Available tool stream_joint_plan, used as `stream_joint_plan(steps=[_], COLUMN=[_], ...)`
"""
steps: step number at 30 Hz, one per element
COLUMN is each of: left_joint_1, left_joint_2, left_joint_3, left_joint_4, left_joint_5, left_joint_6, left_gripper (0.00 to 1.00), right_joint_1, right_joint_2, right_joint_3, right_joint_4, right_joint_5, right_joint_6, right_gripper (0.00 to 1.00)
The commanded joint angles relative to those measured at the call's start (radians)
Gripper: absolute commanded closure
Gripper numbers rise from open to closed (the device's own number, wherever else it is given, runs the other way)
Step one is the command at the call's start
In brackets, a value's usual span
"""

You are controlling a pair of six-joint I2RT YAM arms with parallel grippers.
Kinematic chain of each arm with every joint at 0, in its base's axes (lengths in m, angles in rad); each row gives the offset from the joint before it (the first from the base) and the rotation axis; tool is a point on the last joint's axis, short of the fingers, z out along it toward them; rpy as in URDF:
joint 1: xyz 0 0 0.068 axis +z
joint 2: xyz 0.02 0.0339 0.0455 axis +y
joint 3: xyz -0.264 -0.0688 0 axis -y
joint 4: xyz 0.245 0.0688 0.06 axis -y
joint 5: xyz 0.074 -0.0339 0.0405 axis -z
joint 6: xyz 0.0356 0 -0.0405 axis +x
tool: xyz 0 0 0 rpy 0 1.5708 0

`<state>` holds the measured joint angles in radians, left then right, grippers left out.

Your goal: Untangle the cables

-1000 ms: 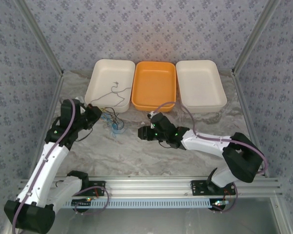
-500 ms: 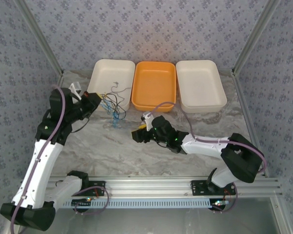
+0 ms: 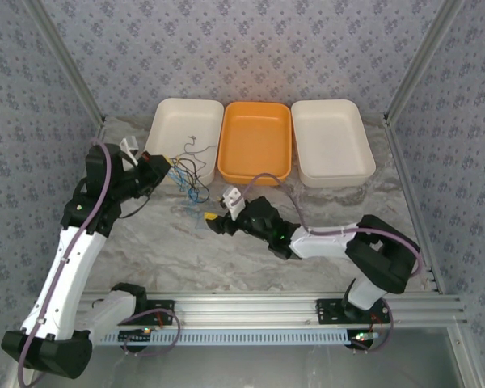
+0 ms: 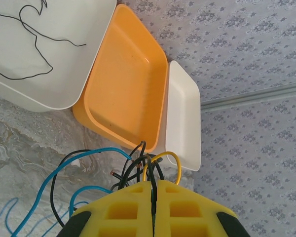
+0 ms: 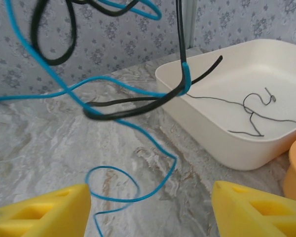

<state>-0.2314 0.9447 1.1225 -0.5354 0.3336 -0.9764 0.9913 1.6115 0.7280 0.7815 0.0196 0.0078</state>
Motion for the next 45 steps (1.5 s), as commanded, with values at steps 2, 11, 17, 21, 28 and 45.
stream_joint_plan(steps=[2,11,17,21,28,45], left_joint_1=[-0.005,-0.005,0.005,0.046,0.096,0.1], left_joint_2=[-0.009,-0.007,0.001,-0.007,0.018,-0.025], left_joint_3=[0.032,0.029,0.062,0.102,0.143,-0.161], left_joint_4=[-0.017,-0.017,-0.062,-0.117,-0.132,-0.054], left_joint_5=[0.036,0.036,-0.017,-0.096,-0.143,-0.186], left_joint_6=[0.021,0.021,0.049,0.085,0.113,0.107], left_gripper=[1.0,1.0,1.0,1.0,1.0,1.0], right_joint_1=[0.007,0.01,-0.02,-0.062,-0.11,-0.243], right_joint_2=[0.05,0.116,0.085,-0.022,-0.186,-0.388], right_joint_3=[0.078,0.202,0.196,0.069,-0.03,-0.054], right_joint_4=[0.061,-0.038,-0.155,-0.159,-0.306,-0.501], right_joint_5=[0.05,-0.031,-0.066,-0.079,-0.113,-0.036], right_joint_6=[-0.097,-0.115,-0.063,-0.018,-0.018,0.04], right_gripper=[0.32,0.41,1.0,1.0,1.0,1.0])
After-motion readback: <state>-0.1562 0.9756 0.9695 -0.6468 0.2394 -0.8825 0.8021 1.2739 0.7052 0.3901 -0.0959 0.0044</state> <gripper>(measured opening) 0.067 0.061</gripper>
